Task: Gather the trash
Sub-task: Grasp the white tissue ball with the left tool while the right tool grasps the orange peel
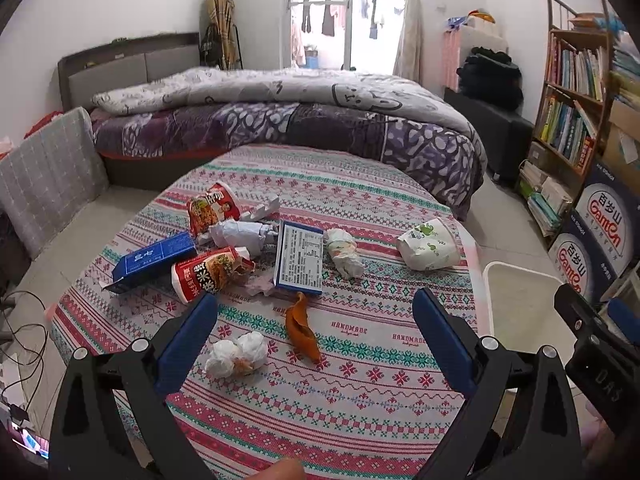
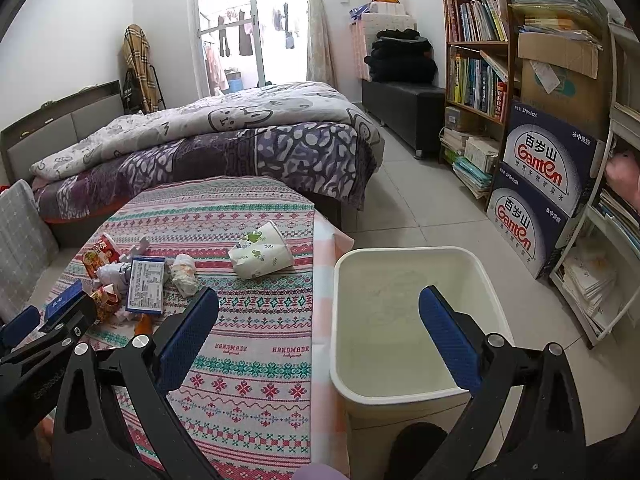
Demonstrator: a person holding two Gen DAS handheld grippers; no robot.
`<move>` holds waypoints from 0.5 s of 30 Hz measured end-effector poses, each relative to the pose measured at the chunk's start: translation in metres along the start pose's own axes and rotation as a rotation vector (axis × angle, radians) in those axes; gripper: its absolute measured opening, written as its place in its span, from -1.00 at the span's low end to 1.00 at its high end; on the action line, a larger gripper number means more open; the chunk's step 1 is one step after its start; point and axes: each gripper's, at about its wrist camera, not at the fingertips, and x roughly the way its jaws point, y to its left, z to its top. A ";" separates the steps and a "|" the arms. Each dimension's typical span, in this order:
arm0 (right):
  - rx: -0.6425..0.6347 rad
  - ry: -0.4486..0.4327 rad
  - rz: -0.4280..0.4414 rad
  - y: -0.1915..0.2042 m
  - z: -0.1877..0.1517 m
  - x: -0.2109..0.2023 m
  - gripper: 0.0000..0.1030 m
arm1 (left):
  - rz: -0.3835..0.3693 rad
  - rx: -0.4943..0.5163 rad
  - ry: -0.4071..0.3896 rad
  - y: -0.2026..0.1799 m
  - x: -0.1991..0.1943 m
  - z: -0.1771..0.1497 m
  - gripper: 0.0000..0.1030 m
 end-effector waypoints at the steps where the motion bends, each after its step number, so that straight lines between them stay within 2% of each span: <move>1: 0.004 0.017 0.002 0.001 0.001 0.001 0.87 | -0.011 -0.011 0.017 0.004 0.001 0.004 0.85; 4: 0.032 0.111 0.051 0.004 0.013 0.010 0.87 | -0.042 -0.004 0.102 0.016 0.008 0.025 0.85; 8: 0.017 0.252 0.133 0.018 0.031 0.028 0.87 | -0.092 0.133 0.340 0.028 0.043 0.040 0.85; 11: -0.010 0.386 0.206 0.033 0.047 0.052 0.87 | -0.139 0.180 0.562 0.042 0.080 0.029 0.85; 15: -0.002 0.555 0.292 0.053 0.047 0.089 0.87 | -0.141 0.207 0.685 0.054 0.112 -0.001 0.83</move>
